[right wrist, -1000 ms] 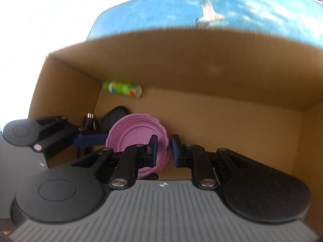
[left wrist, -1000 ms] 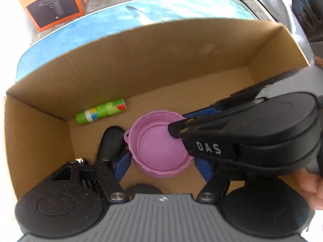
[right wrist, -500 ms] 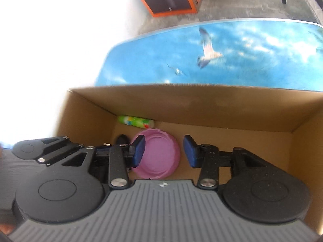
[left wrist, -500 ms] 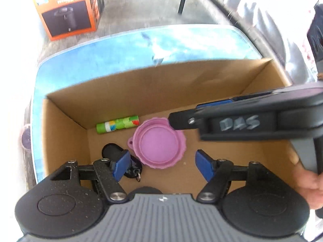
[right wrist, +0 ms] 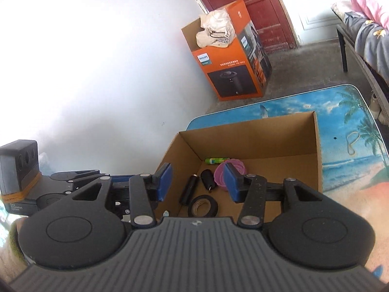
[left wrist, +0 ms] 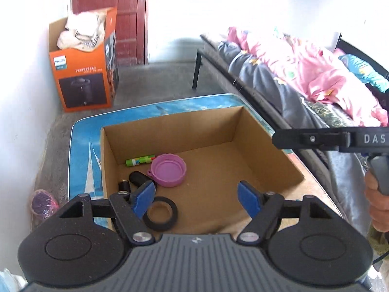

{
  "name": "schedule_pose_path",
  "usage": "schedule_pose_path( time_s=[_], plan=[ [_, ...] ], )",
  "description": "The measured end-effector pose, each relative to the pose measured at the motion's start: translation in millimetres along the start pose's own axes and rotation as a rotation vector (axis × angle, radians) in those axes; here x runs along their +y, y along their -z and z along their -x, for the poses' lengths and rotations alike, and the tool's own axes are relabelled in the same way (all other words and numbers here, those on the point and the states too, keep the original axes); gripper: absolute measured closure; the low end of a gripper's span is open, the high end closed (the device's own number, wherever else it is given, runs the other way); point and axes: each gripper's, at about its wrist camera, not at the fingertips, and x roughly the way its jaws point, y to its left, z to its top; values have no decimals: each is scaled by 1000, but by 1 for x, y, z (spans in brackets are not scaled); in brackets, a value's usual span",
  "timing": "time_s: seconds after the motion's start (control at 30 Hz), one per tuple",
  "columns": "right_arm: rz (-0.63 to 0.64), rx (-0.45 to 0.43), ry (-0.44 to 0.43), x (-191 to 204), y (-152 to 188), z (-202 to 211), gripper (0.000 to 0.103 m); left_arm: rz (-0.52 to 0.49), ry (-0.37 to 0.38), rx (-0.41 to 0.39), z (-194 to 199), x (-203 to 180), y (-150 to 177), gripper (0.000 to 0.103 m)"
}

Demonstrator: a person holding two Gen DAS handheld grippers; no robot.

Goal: Organize rigid objects
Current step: 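Move the right gripper back to the green dropper bottle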

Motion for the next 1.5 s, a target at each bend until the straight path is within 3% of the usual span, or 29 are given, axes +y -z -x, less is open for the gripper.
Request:
schedule_pose_path(
  time_s=[0.13,0.3,0.47,0.5,0.73,0.93,1.5],
  plan=[
    [20,-12,29,7,53,8,57,-40,-58,-88,16,-31,50,27],
    [-26,26,26,2,94,-17,59,-65,-72,-78,-8,-58,92,30],
    [-12,53,51,3,112,-42,68,-178,-138,-53,-37,-79,119,46],
    [-5,54,52,5,113,-45,73,-190,-134,-52,-38,-80,121,47],
    [14,77,65,3,111,-69,83,-222,-117,-66,-53,-85,113,58],
    [-2,80,45,-2,104,-74,91,-215,-87,-28,-69,-82,110,81],
    [-23,64,89,-15,112,-39,91,-200,11,-55,-64,-98,107,83]
  ],
)
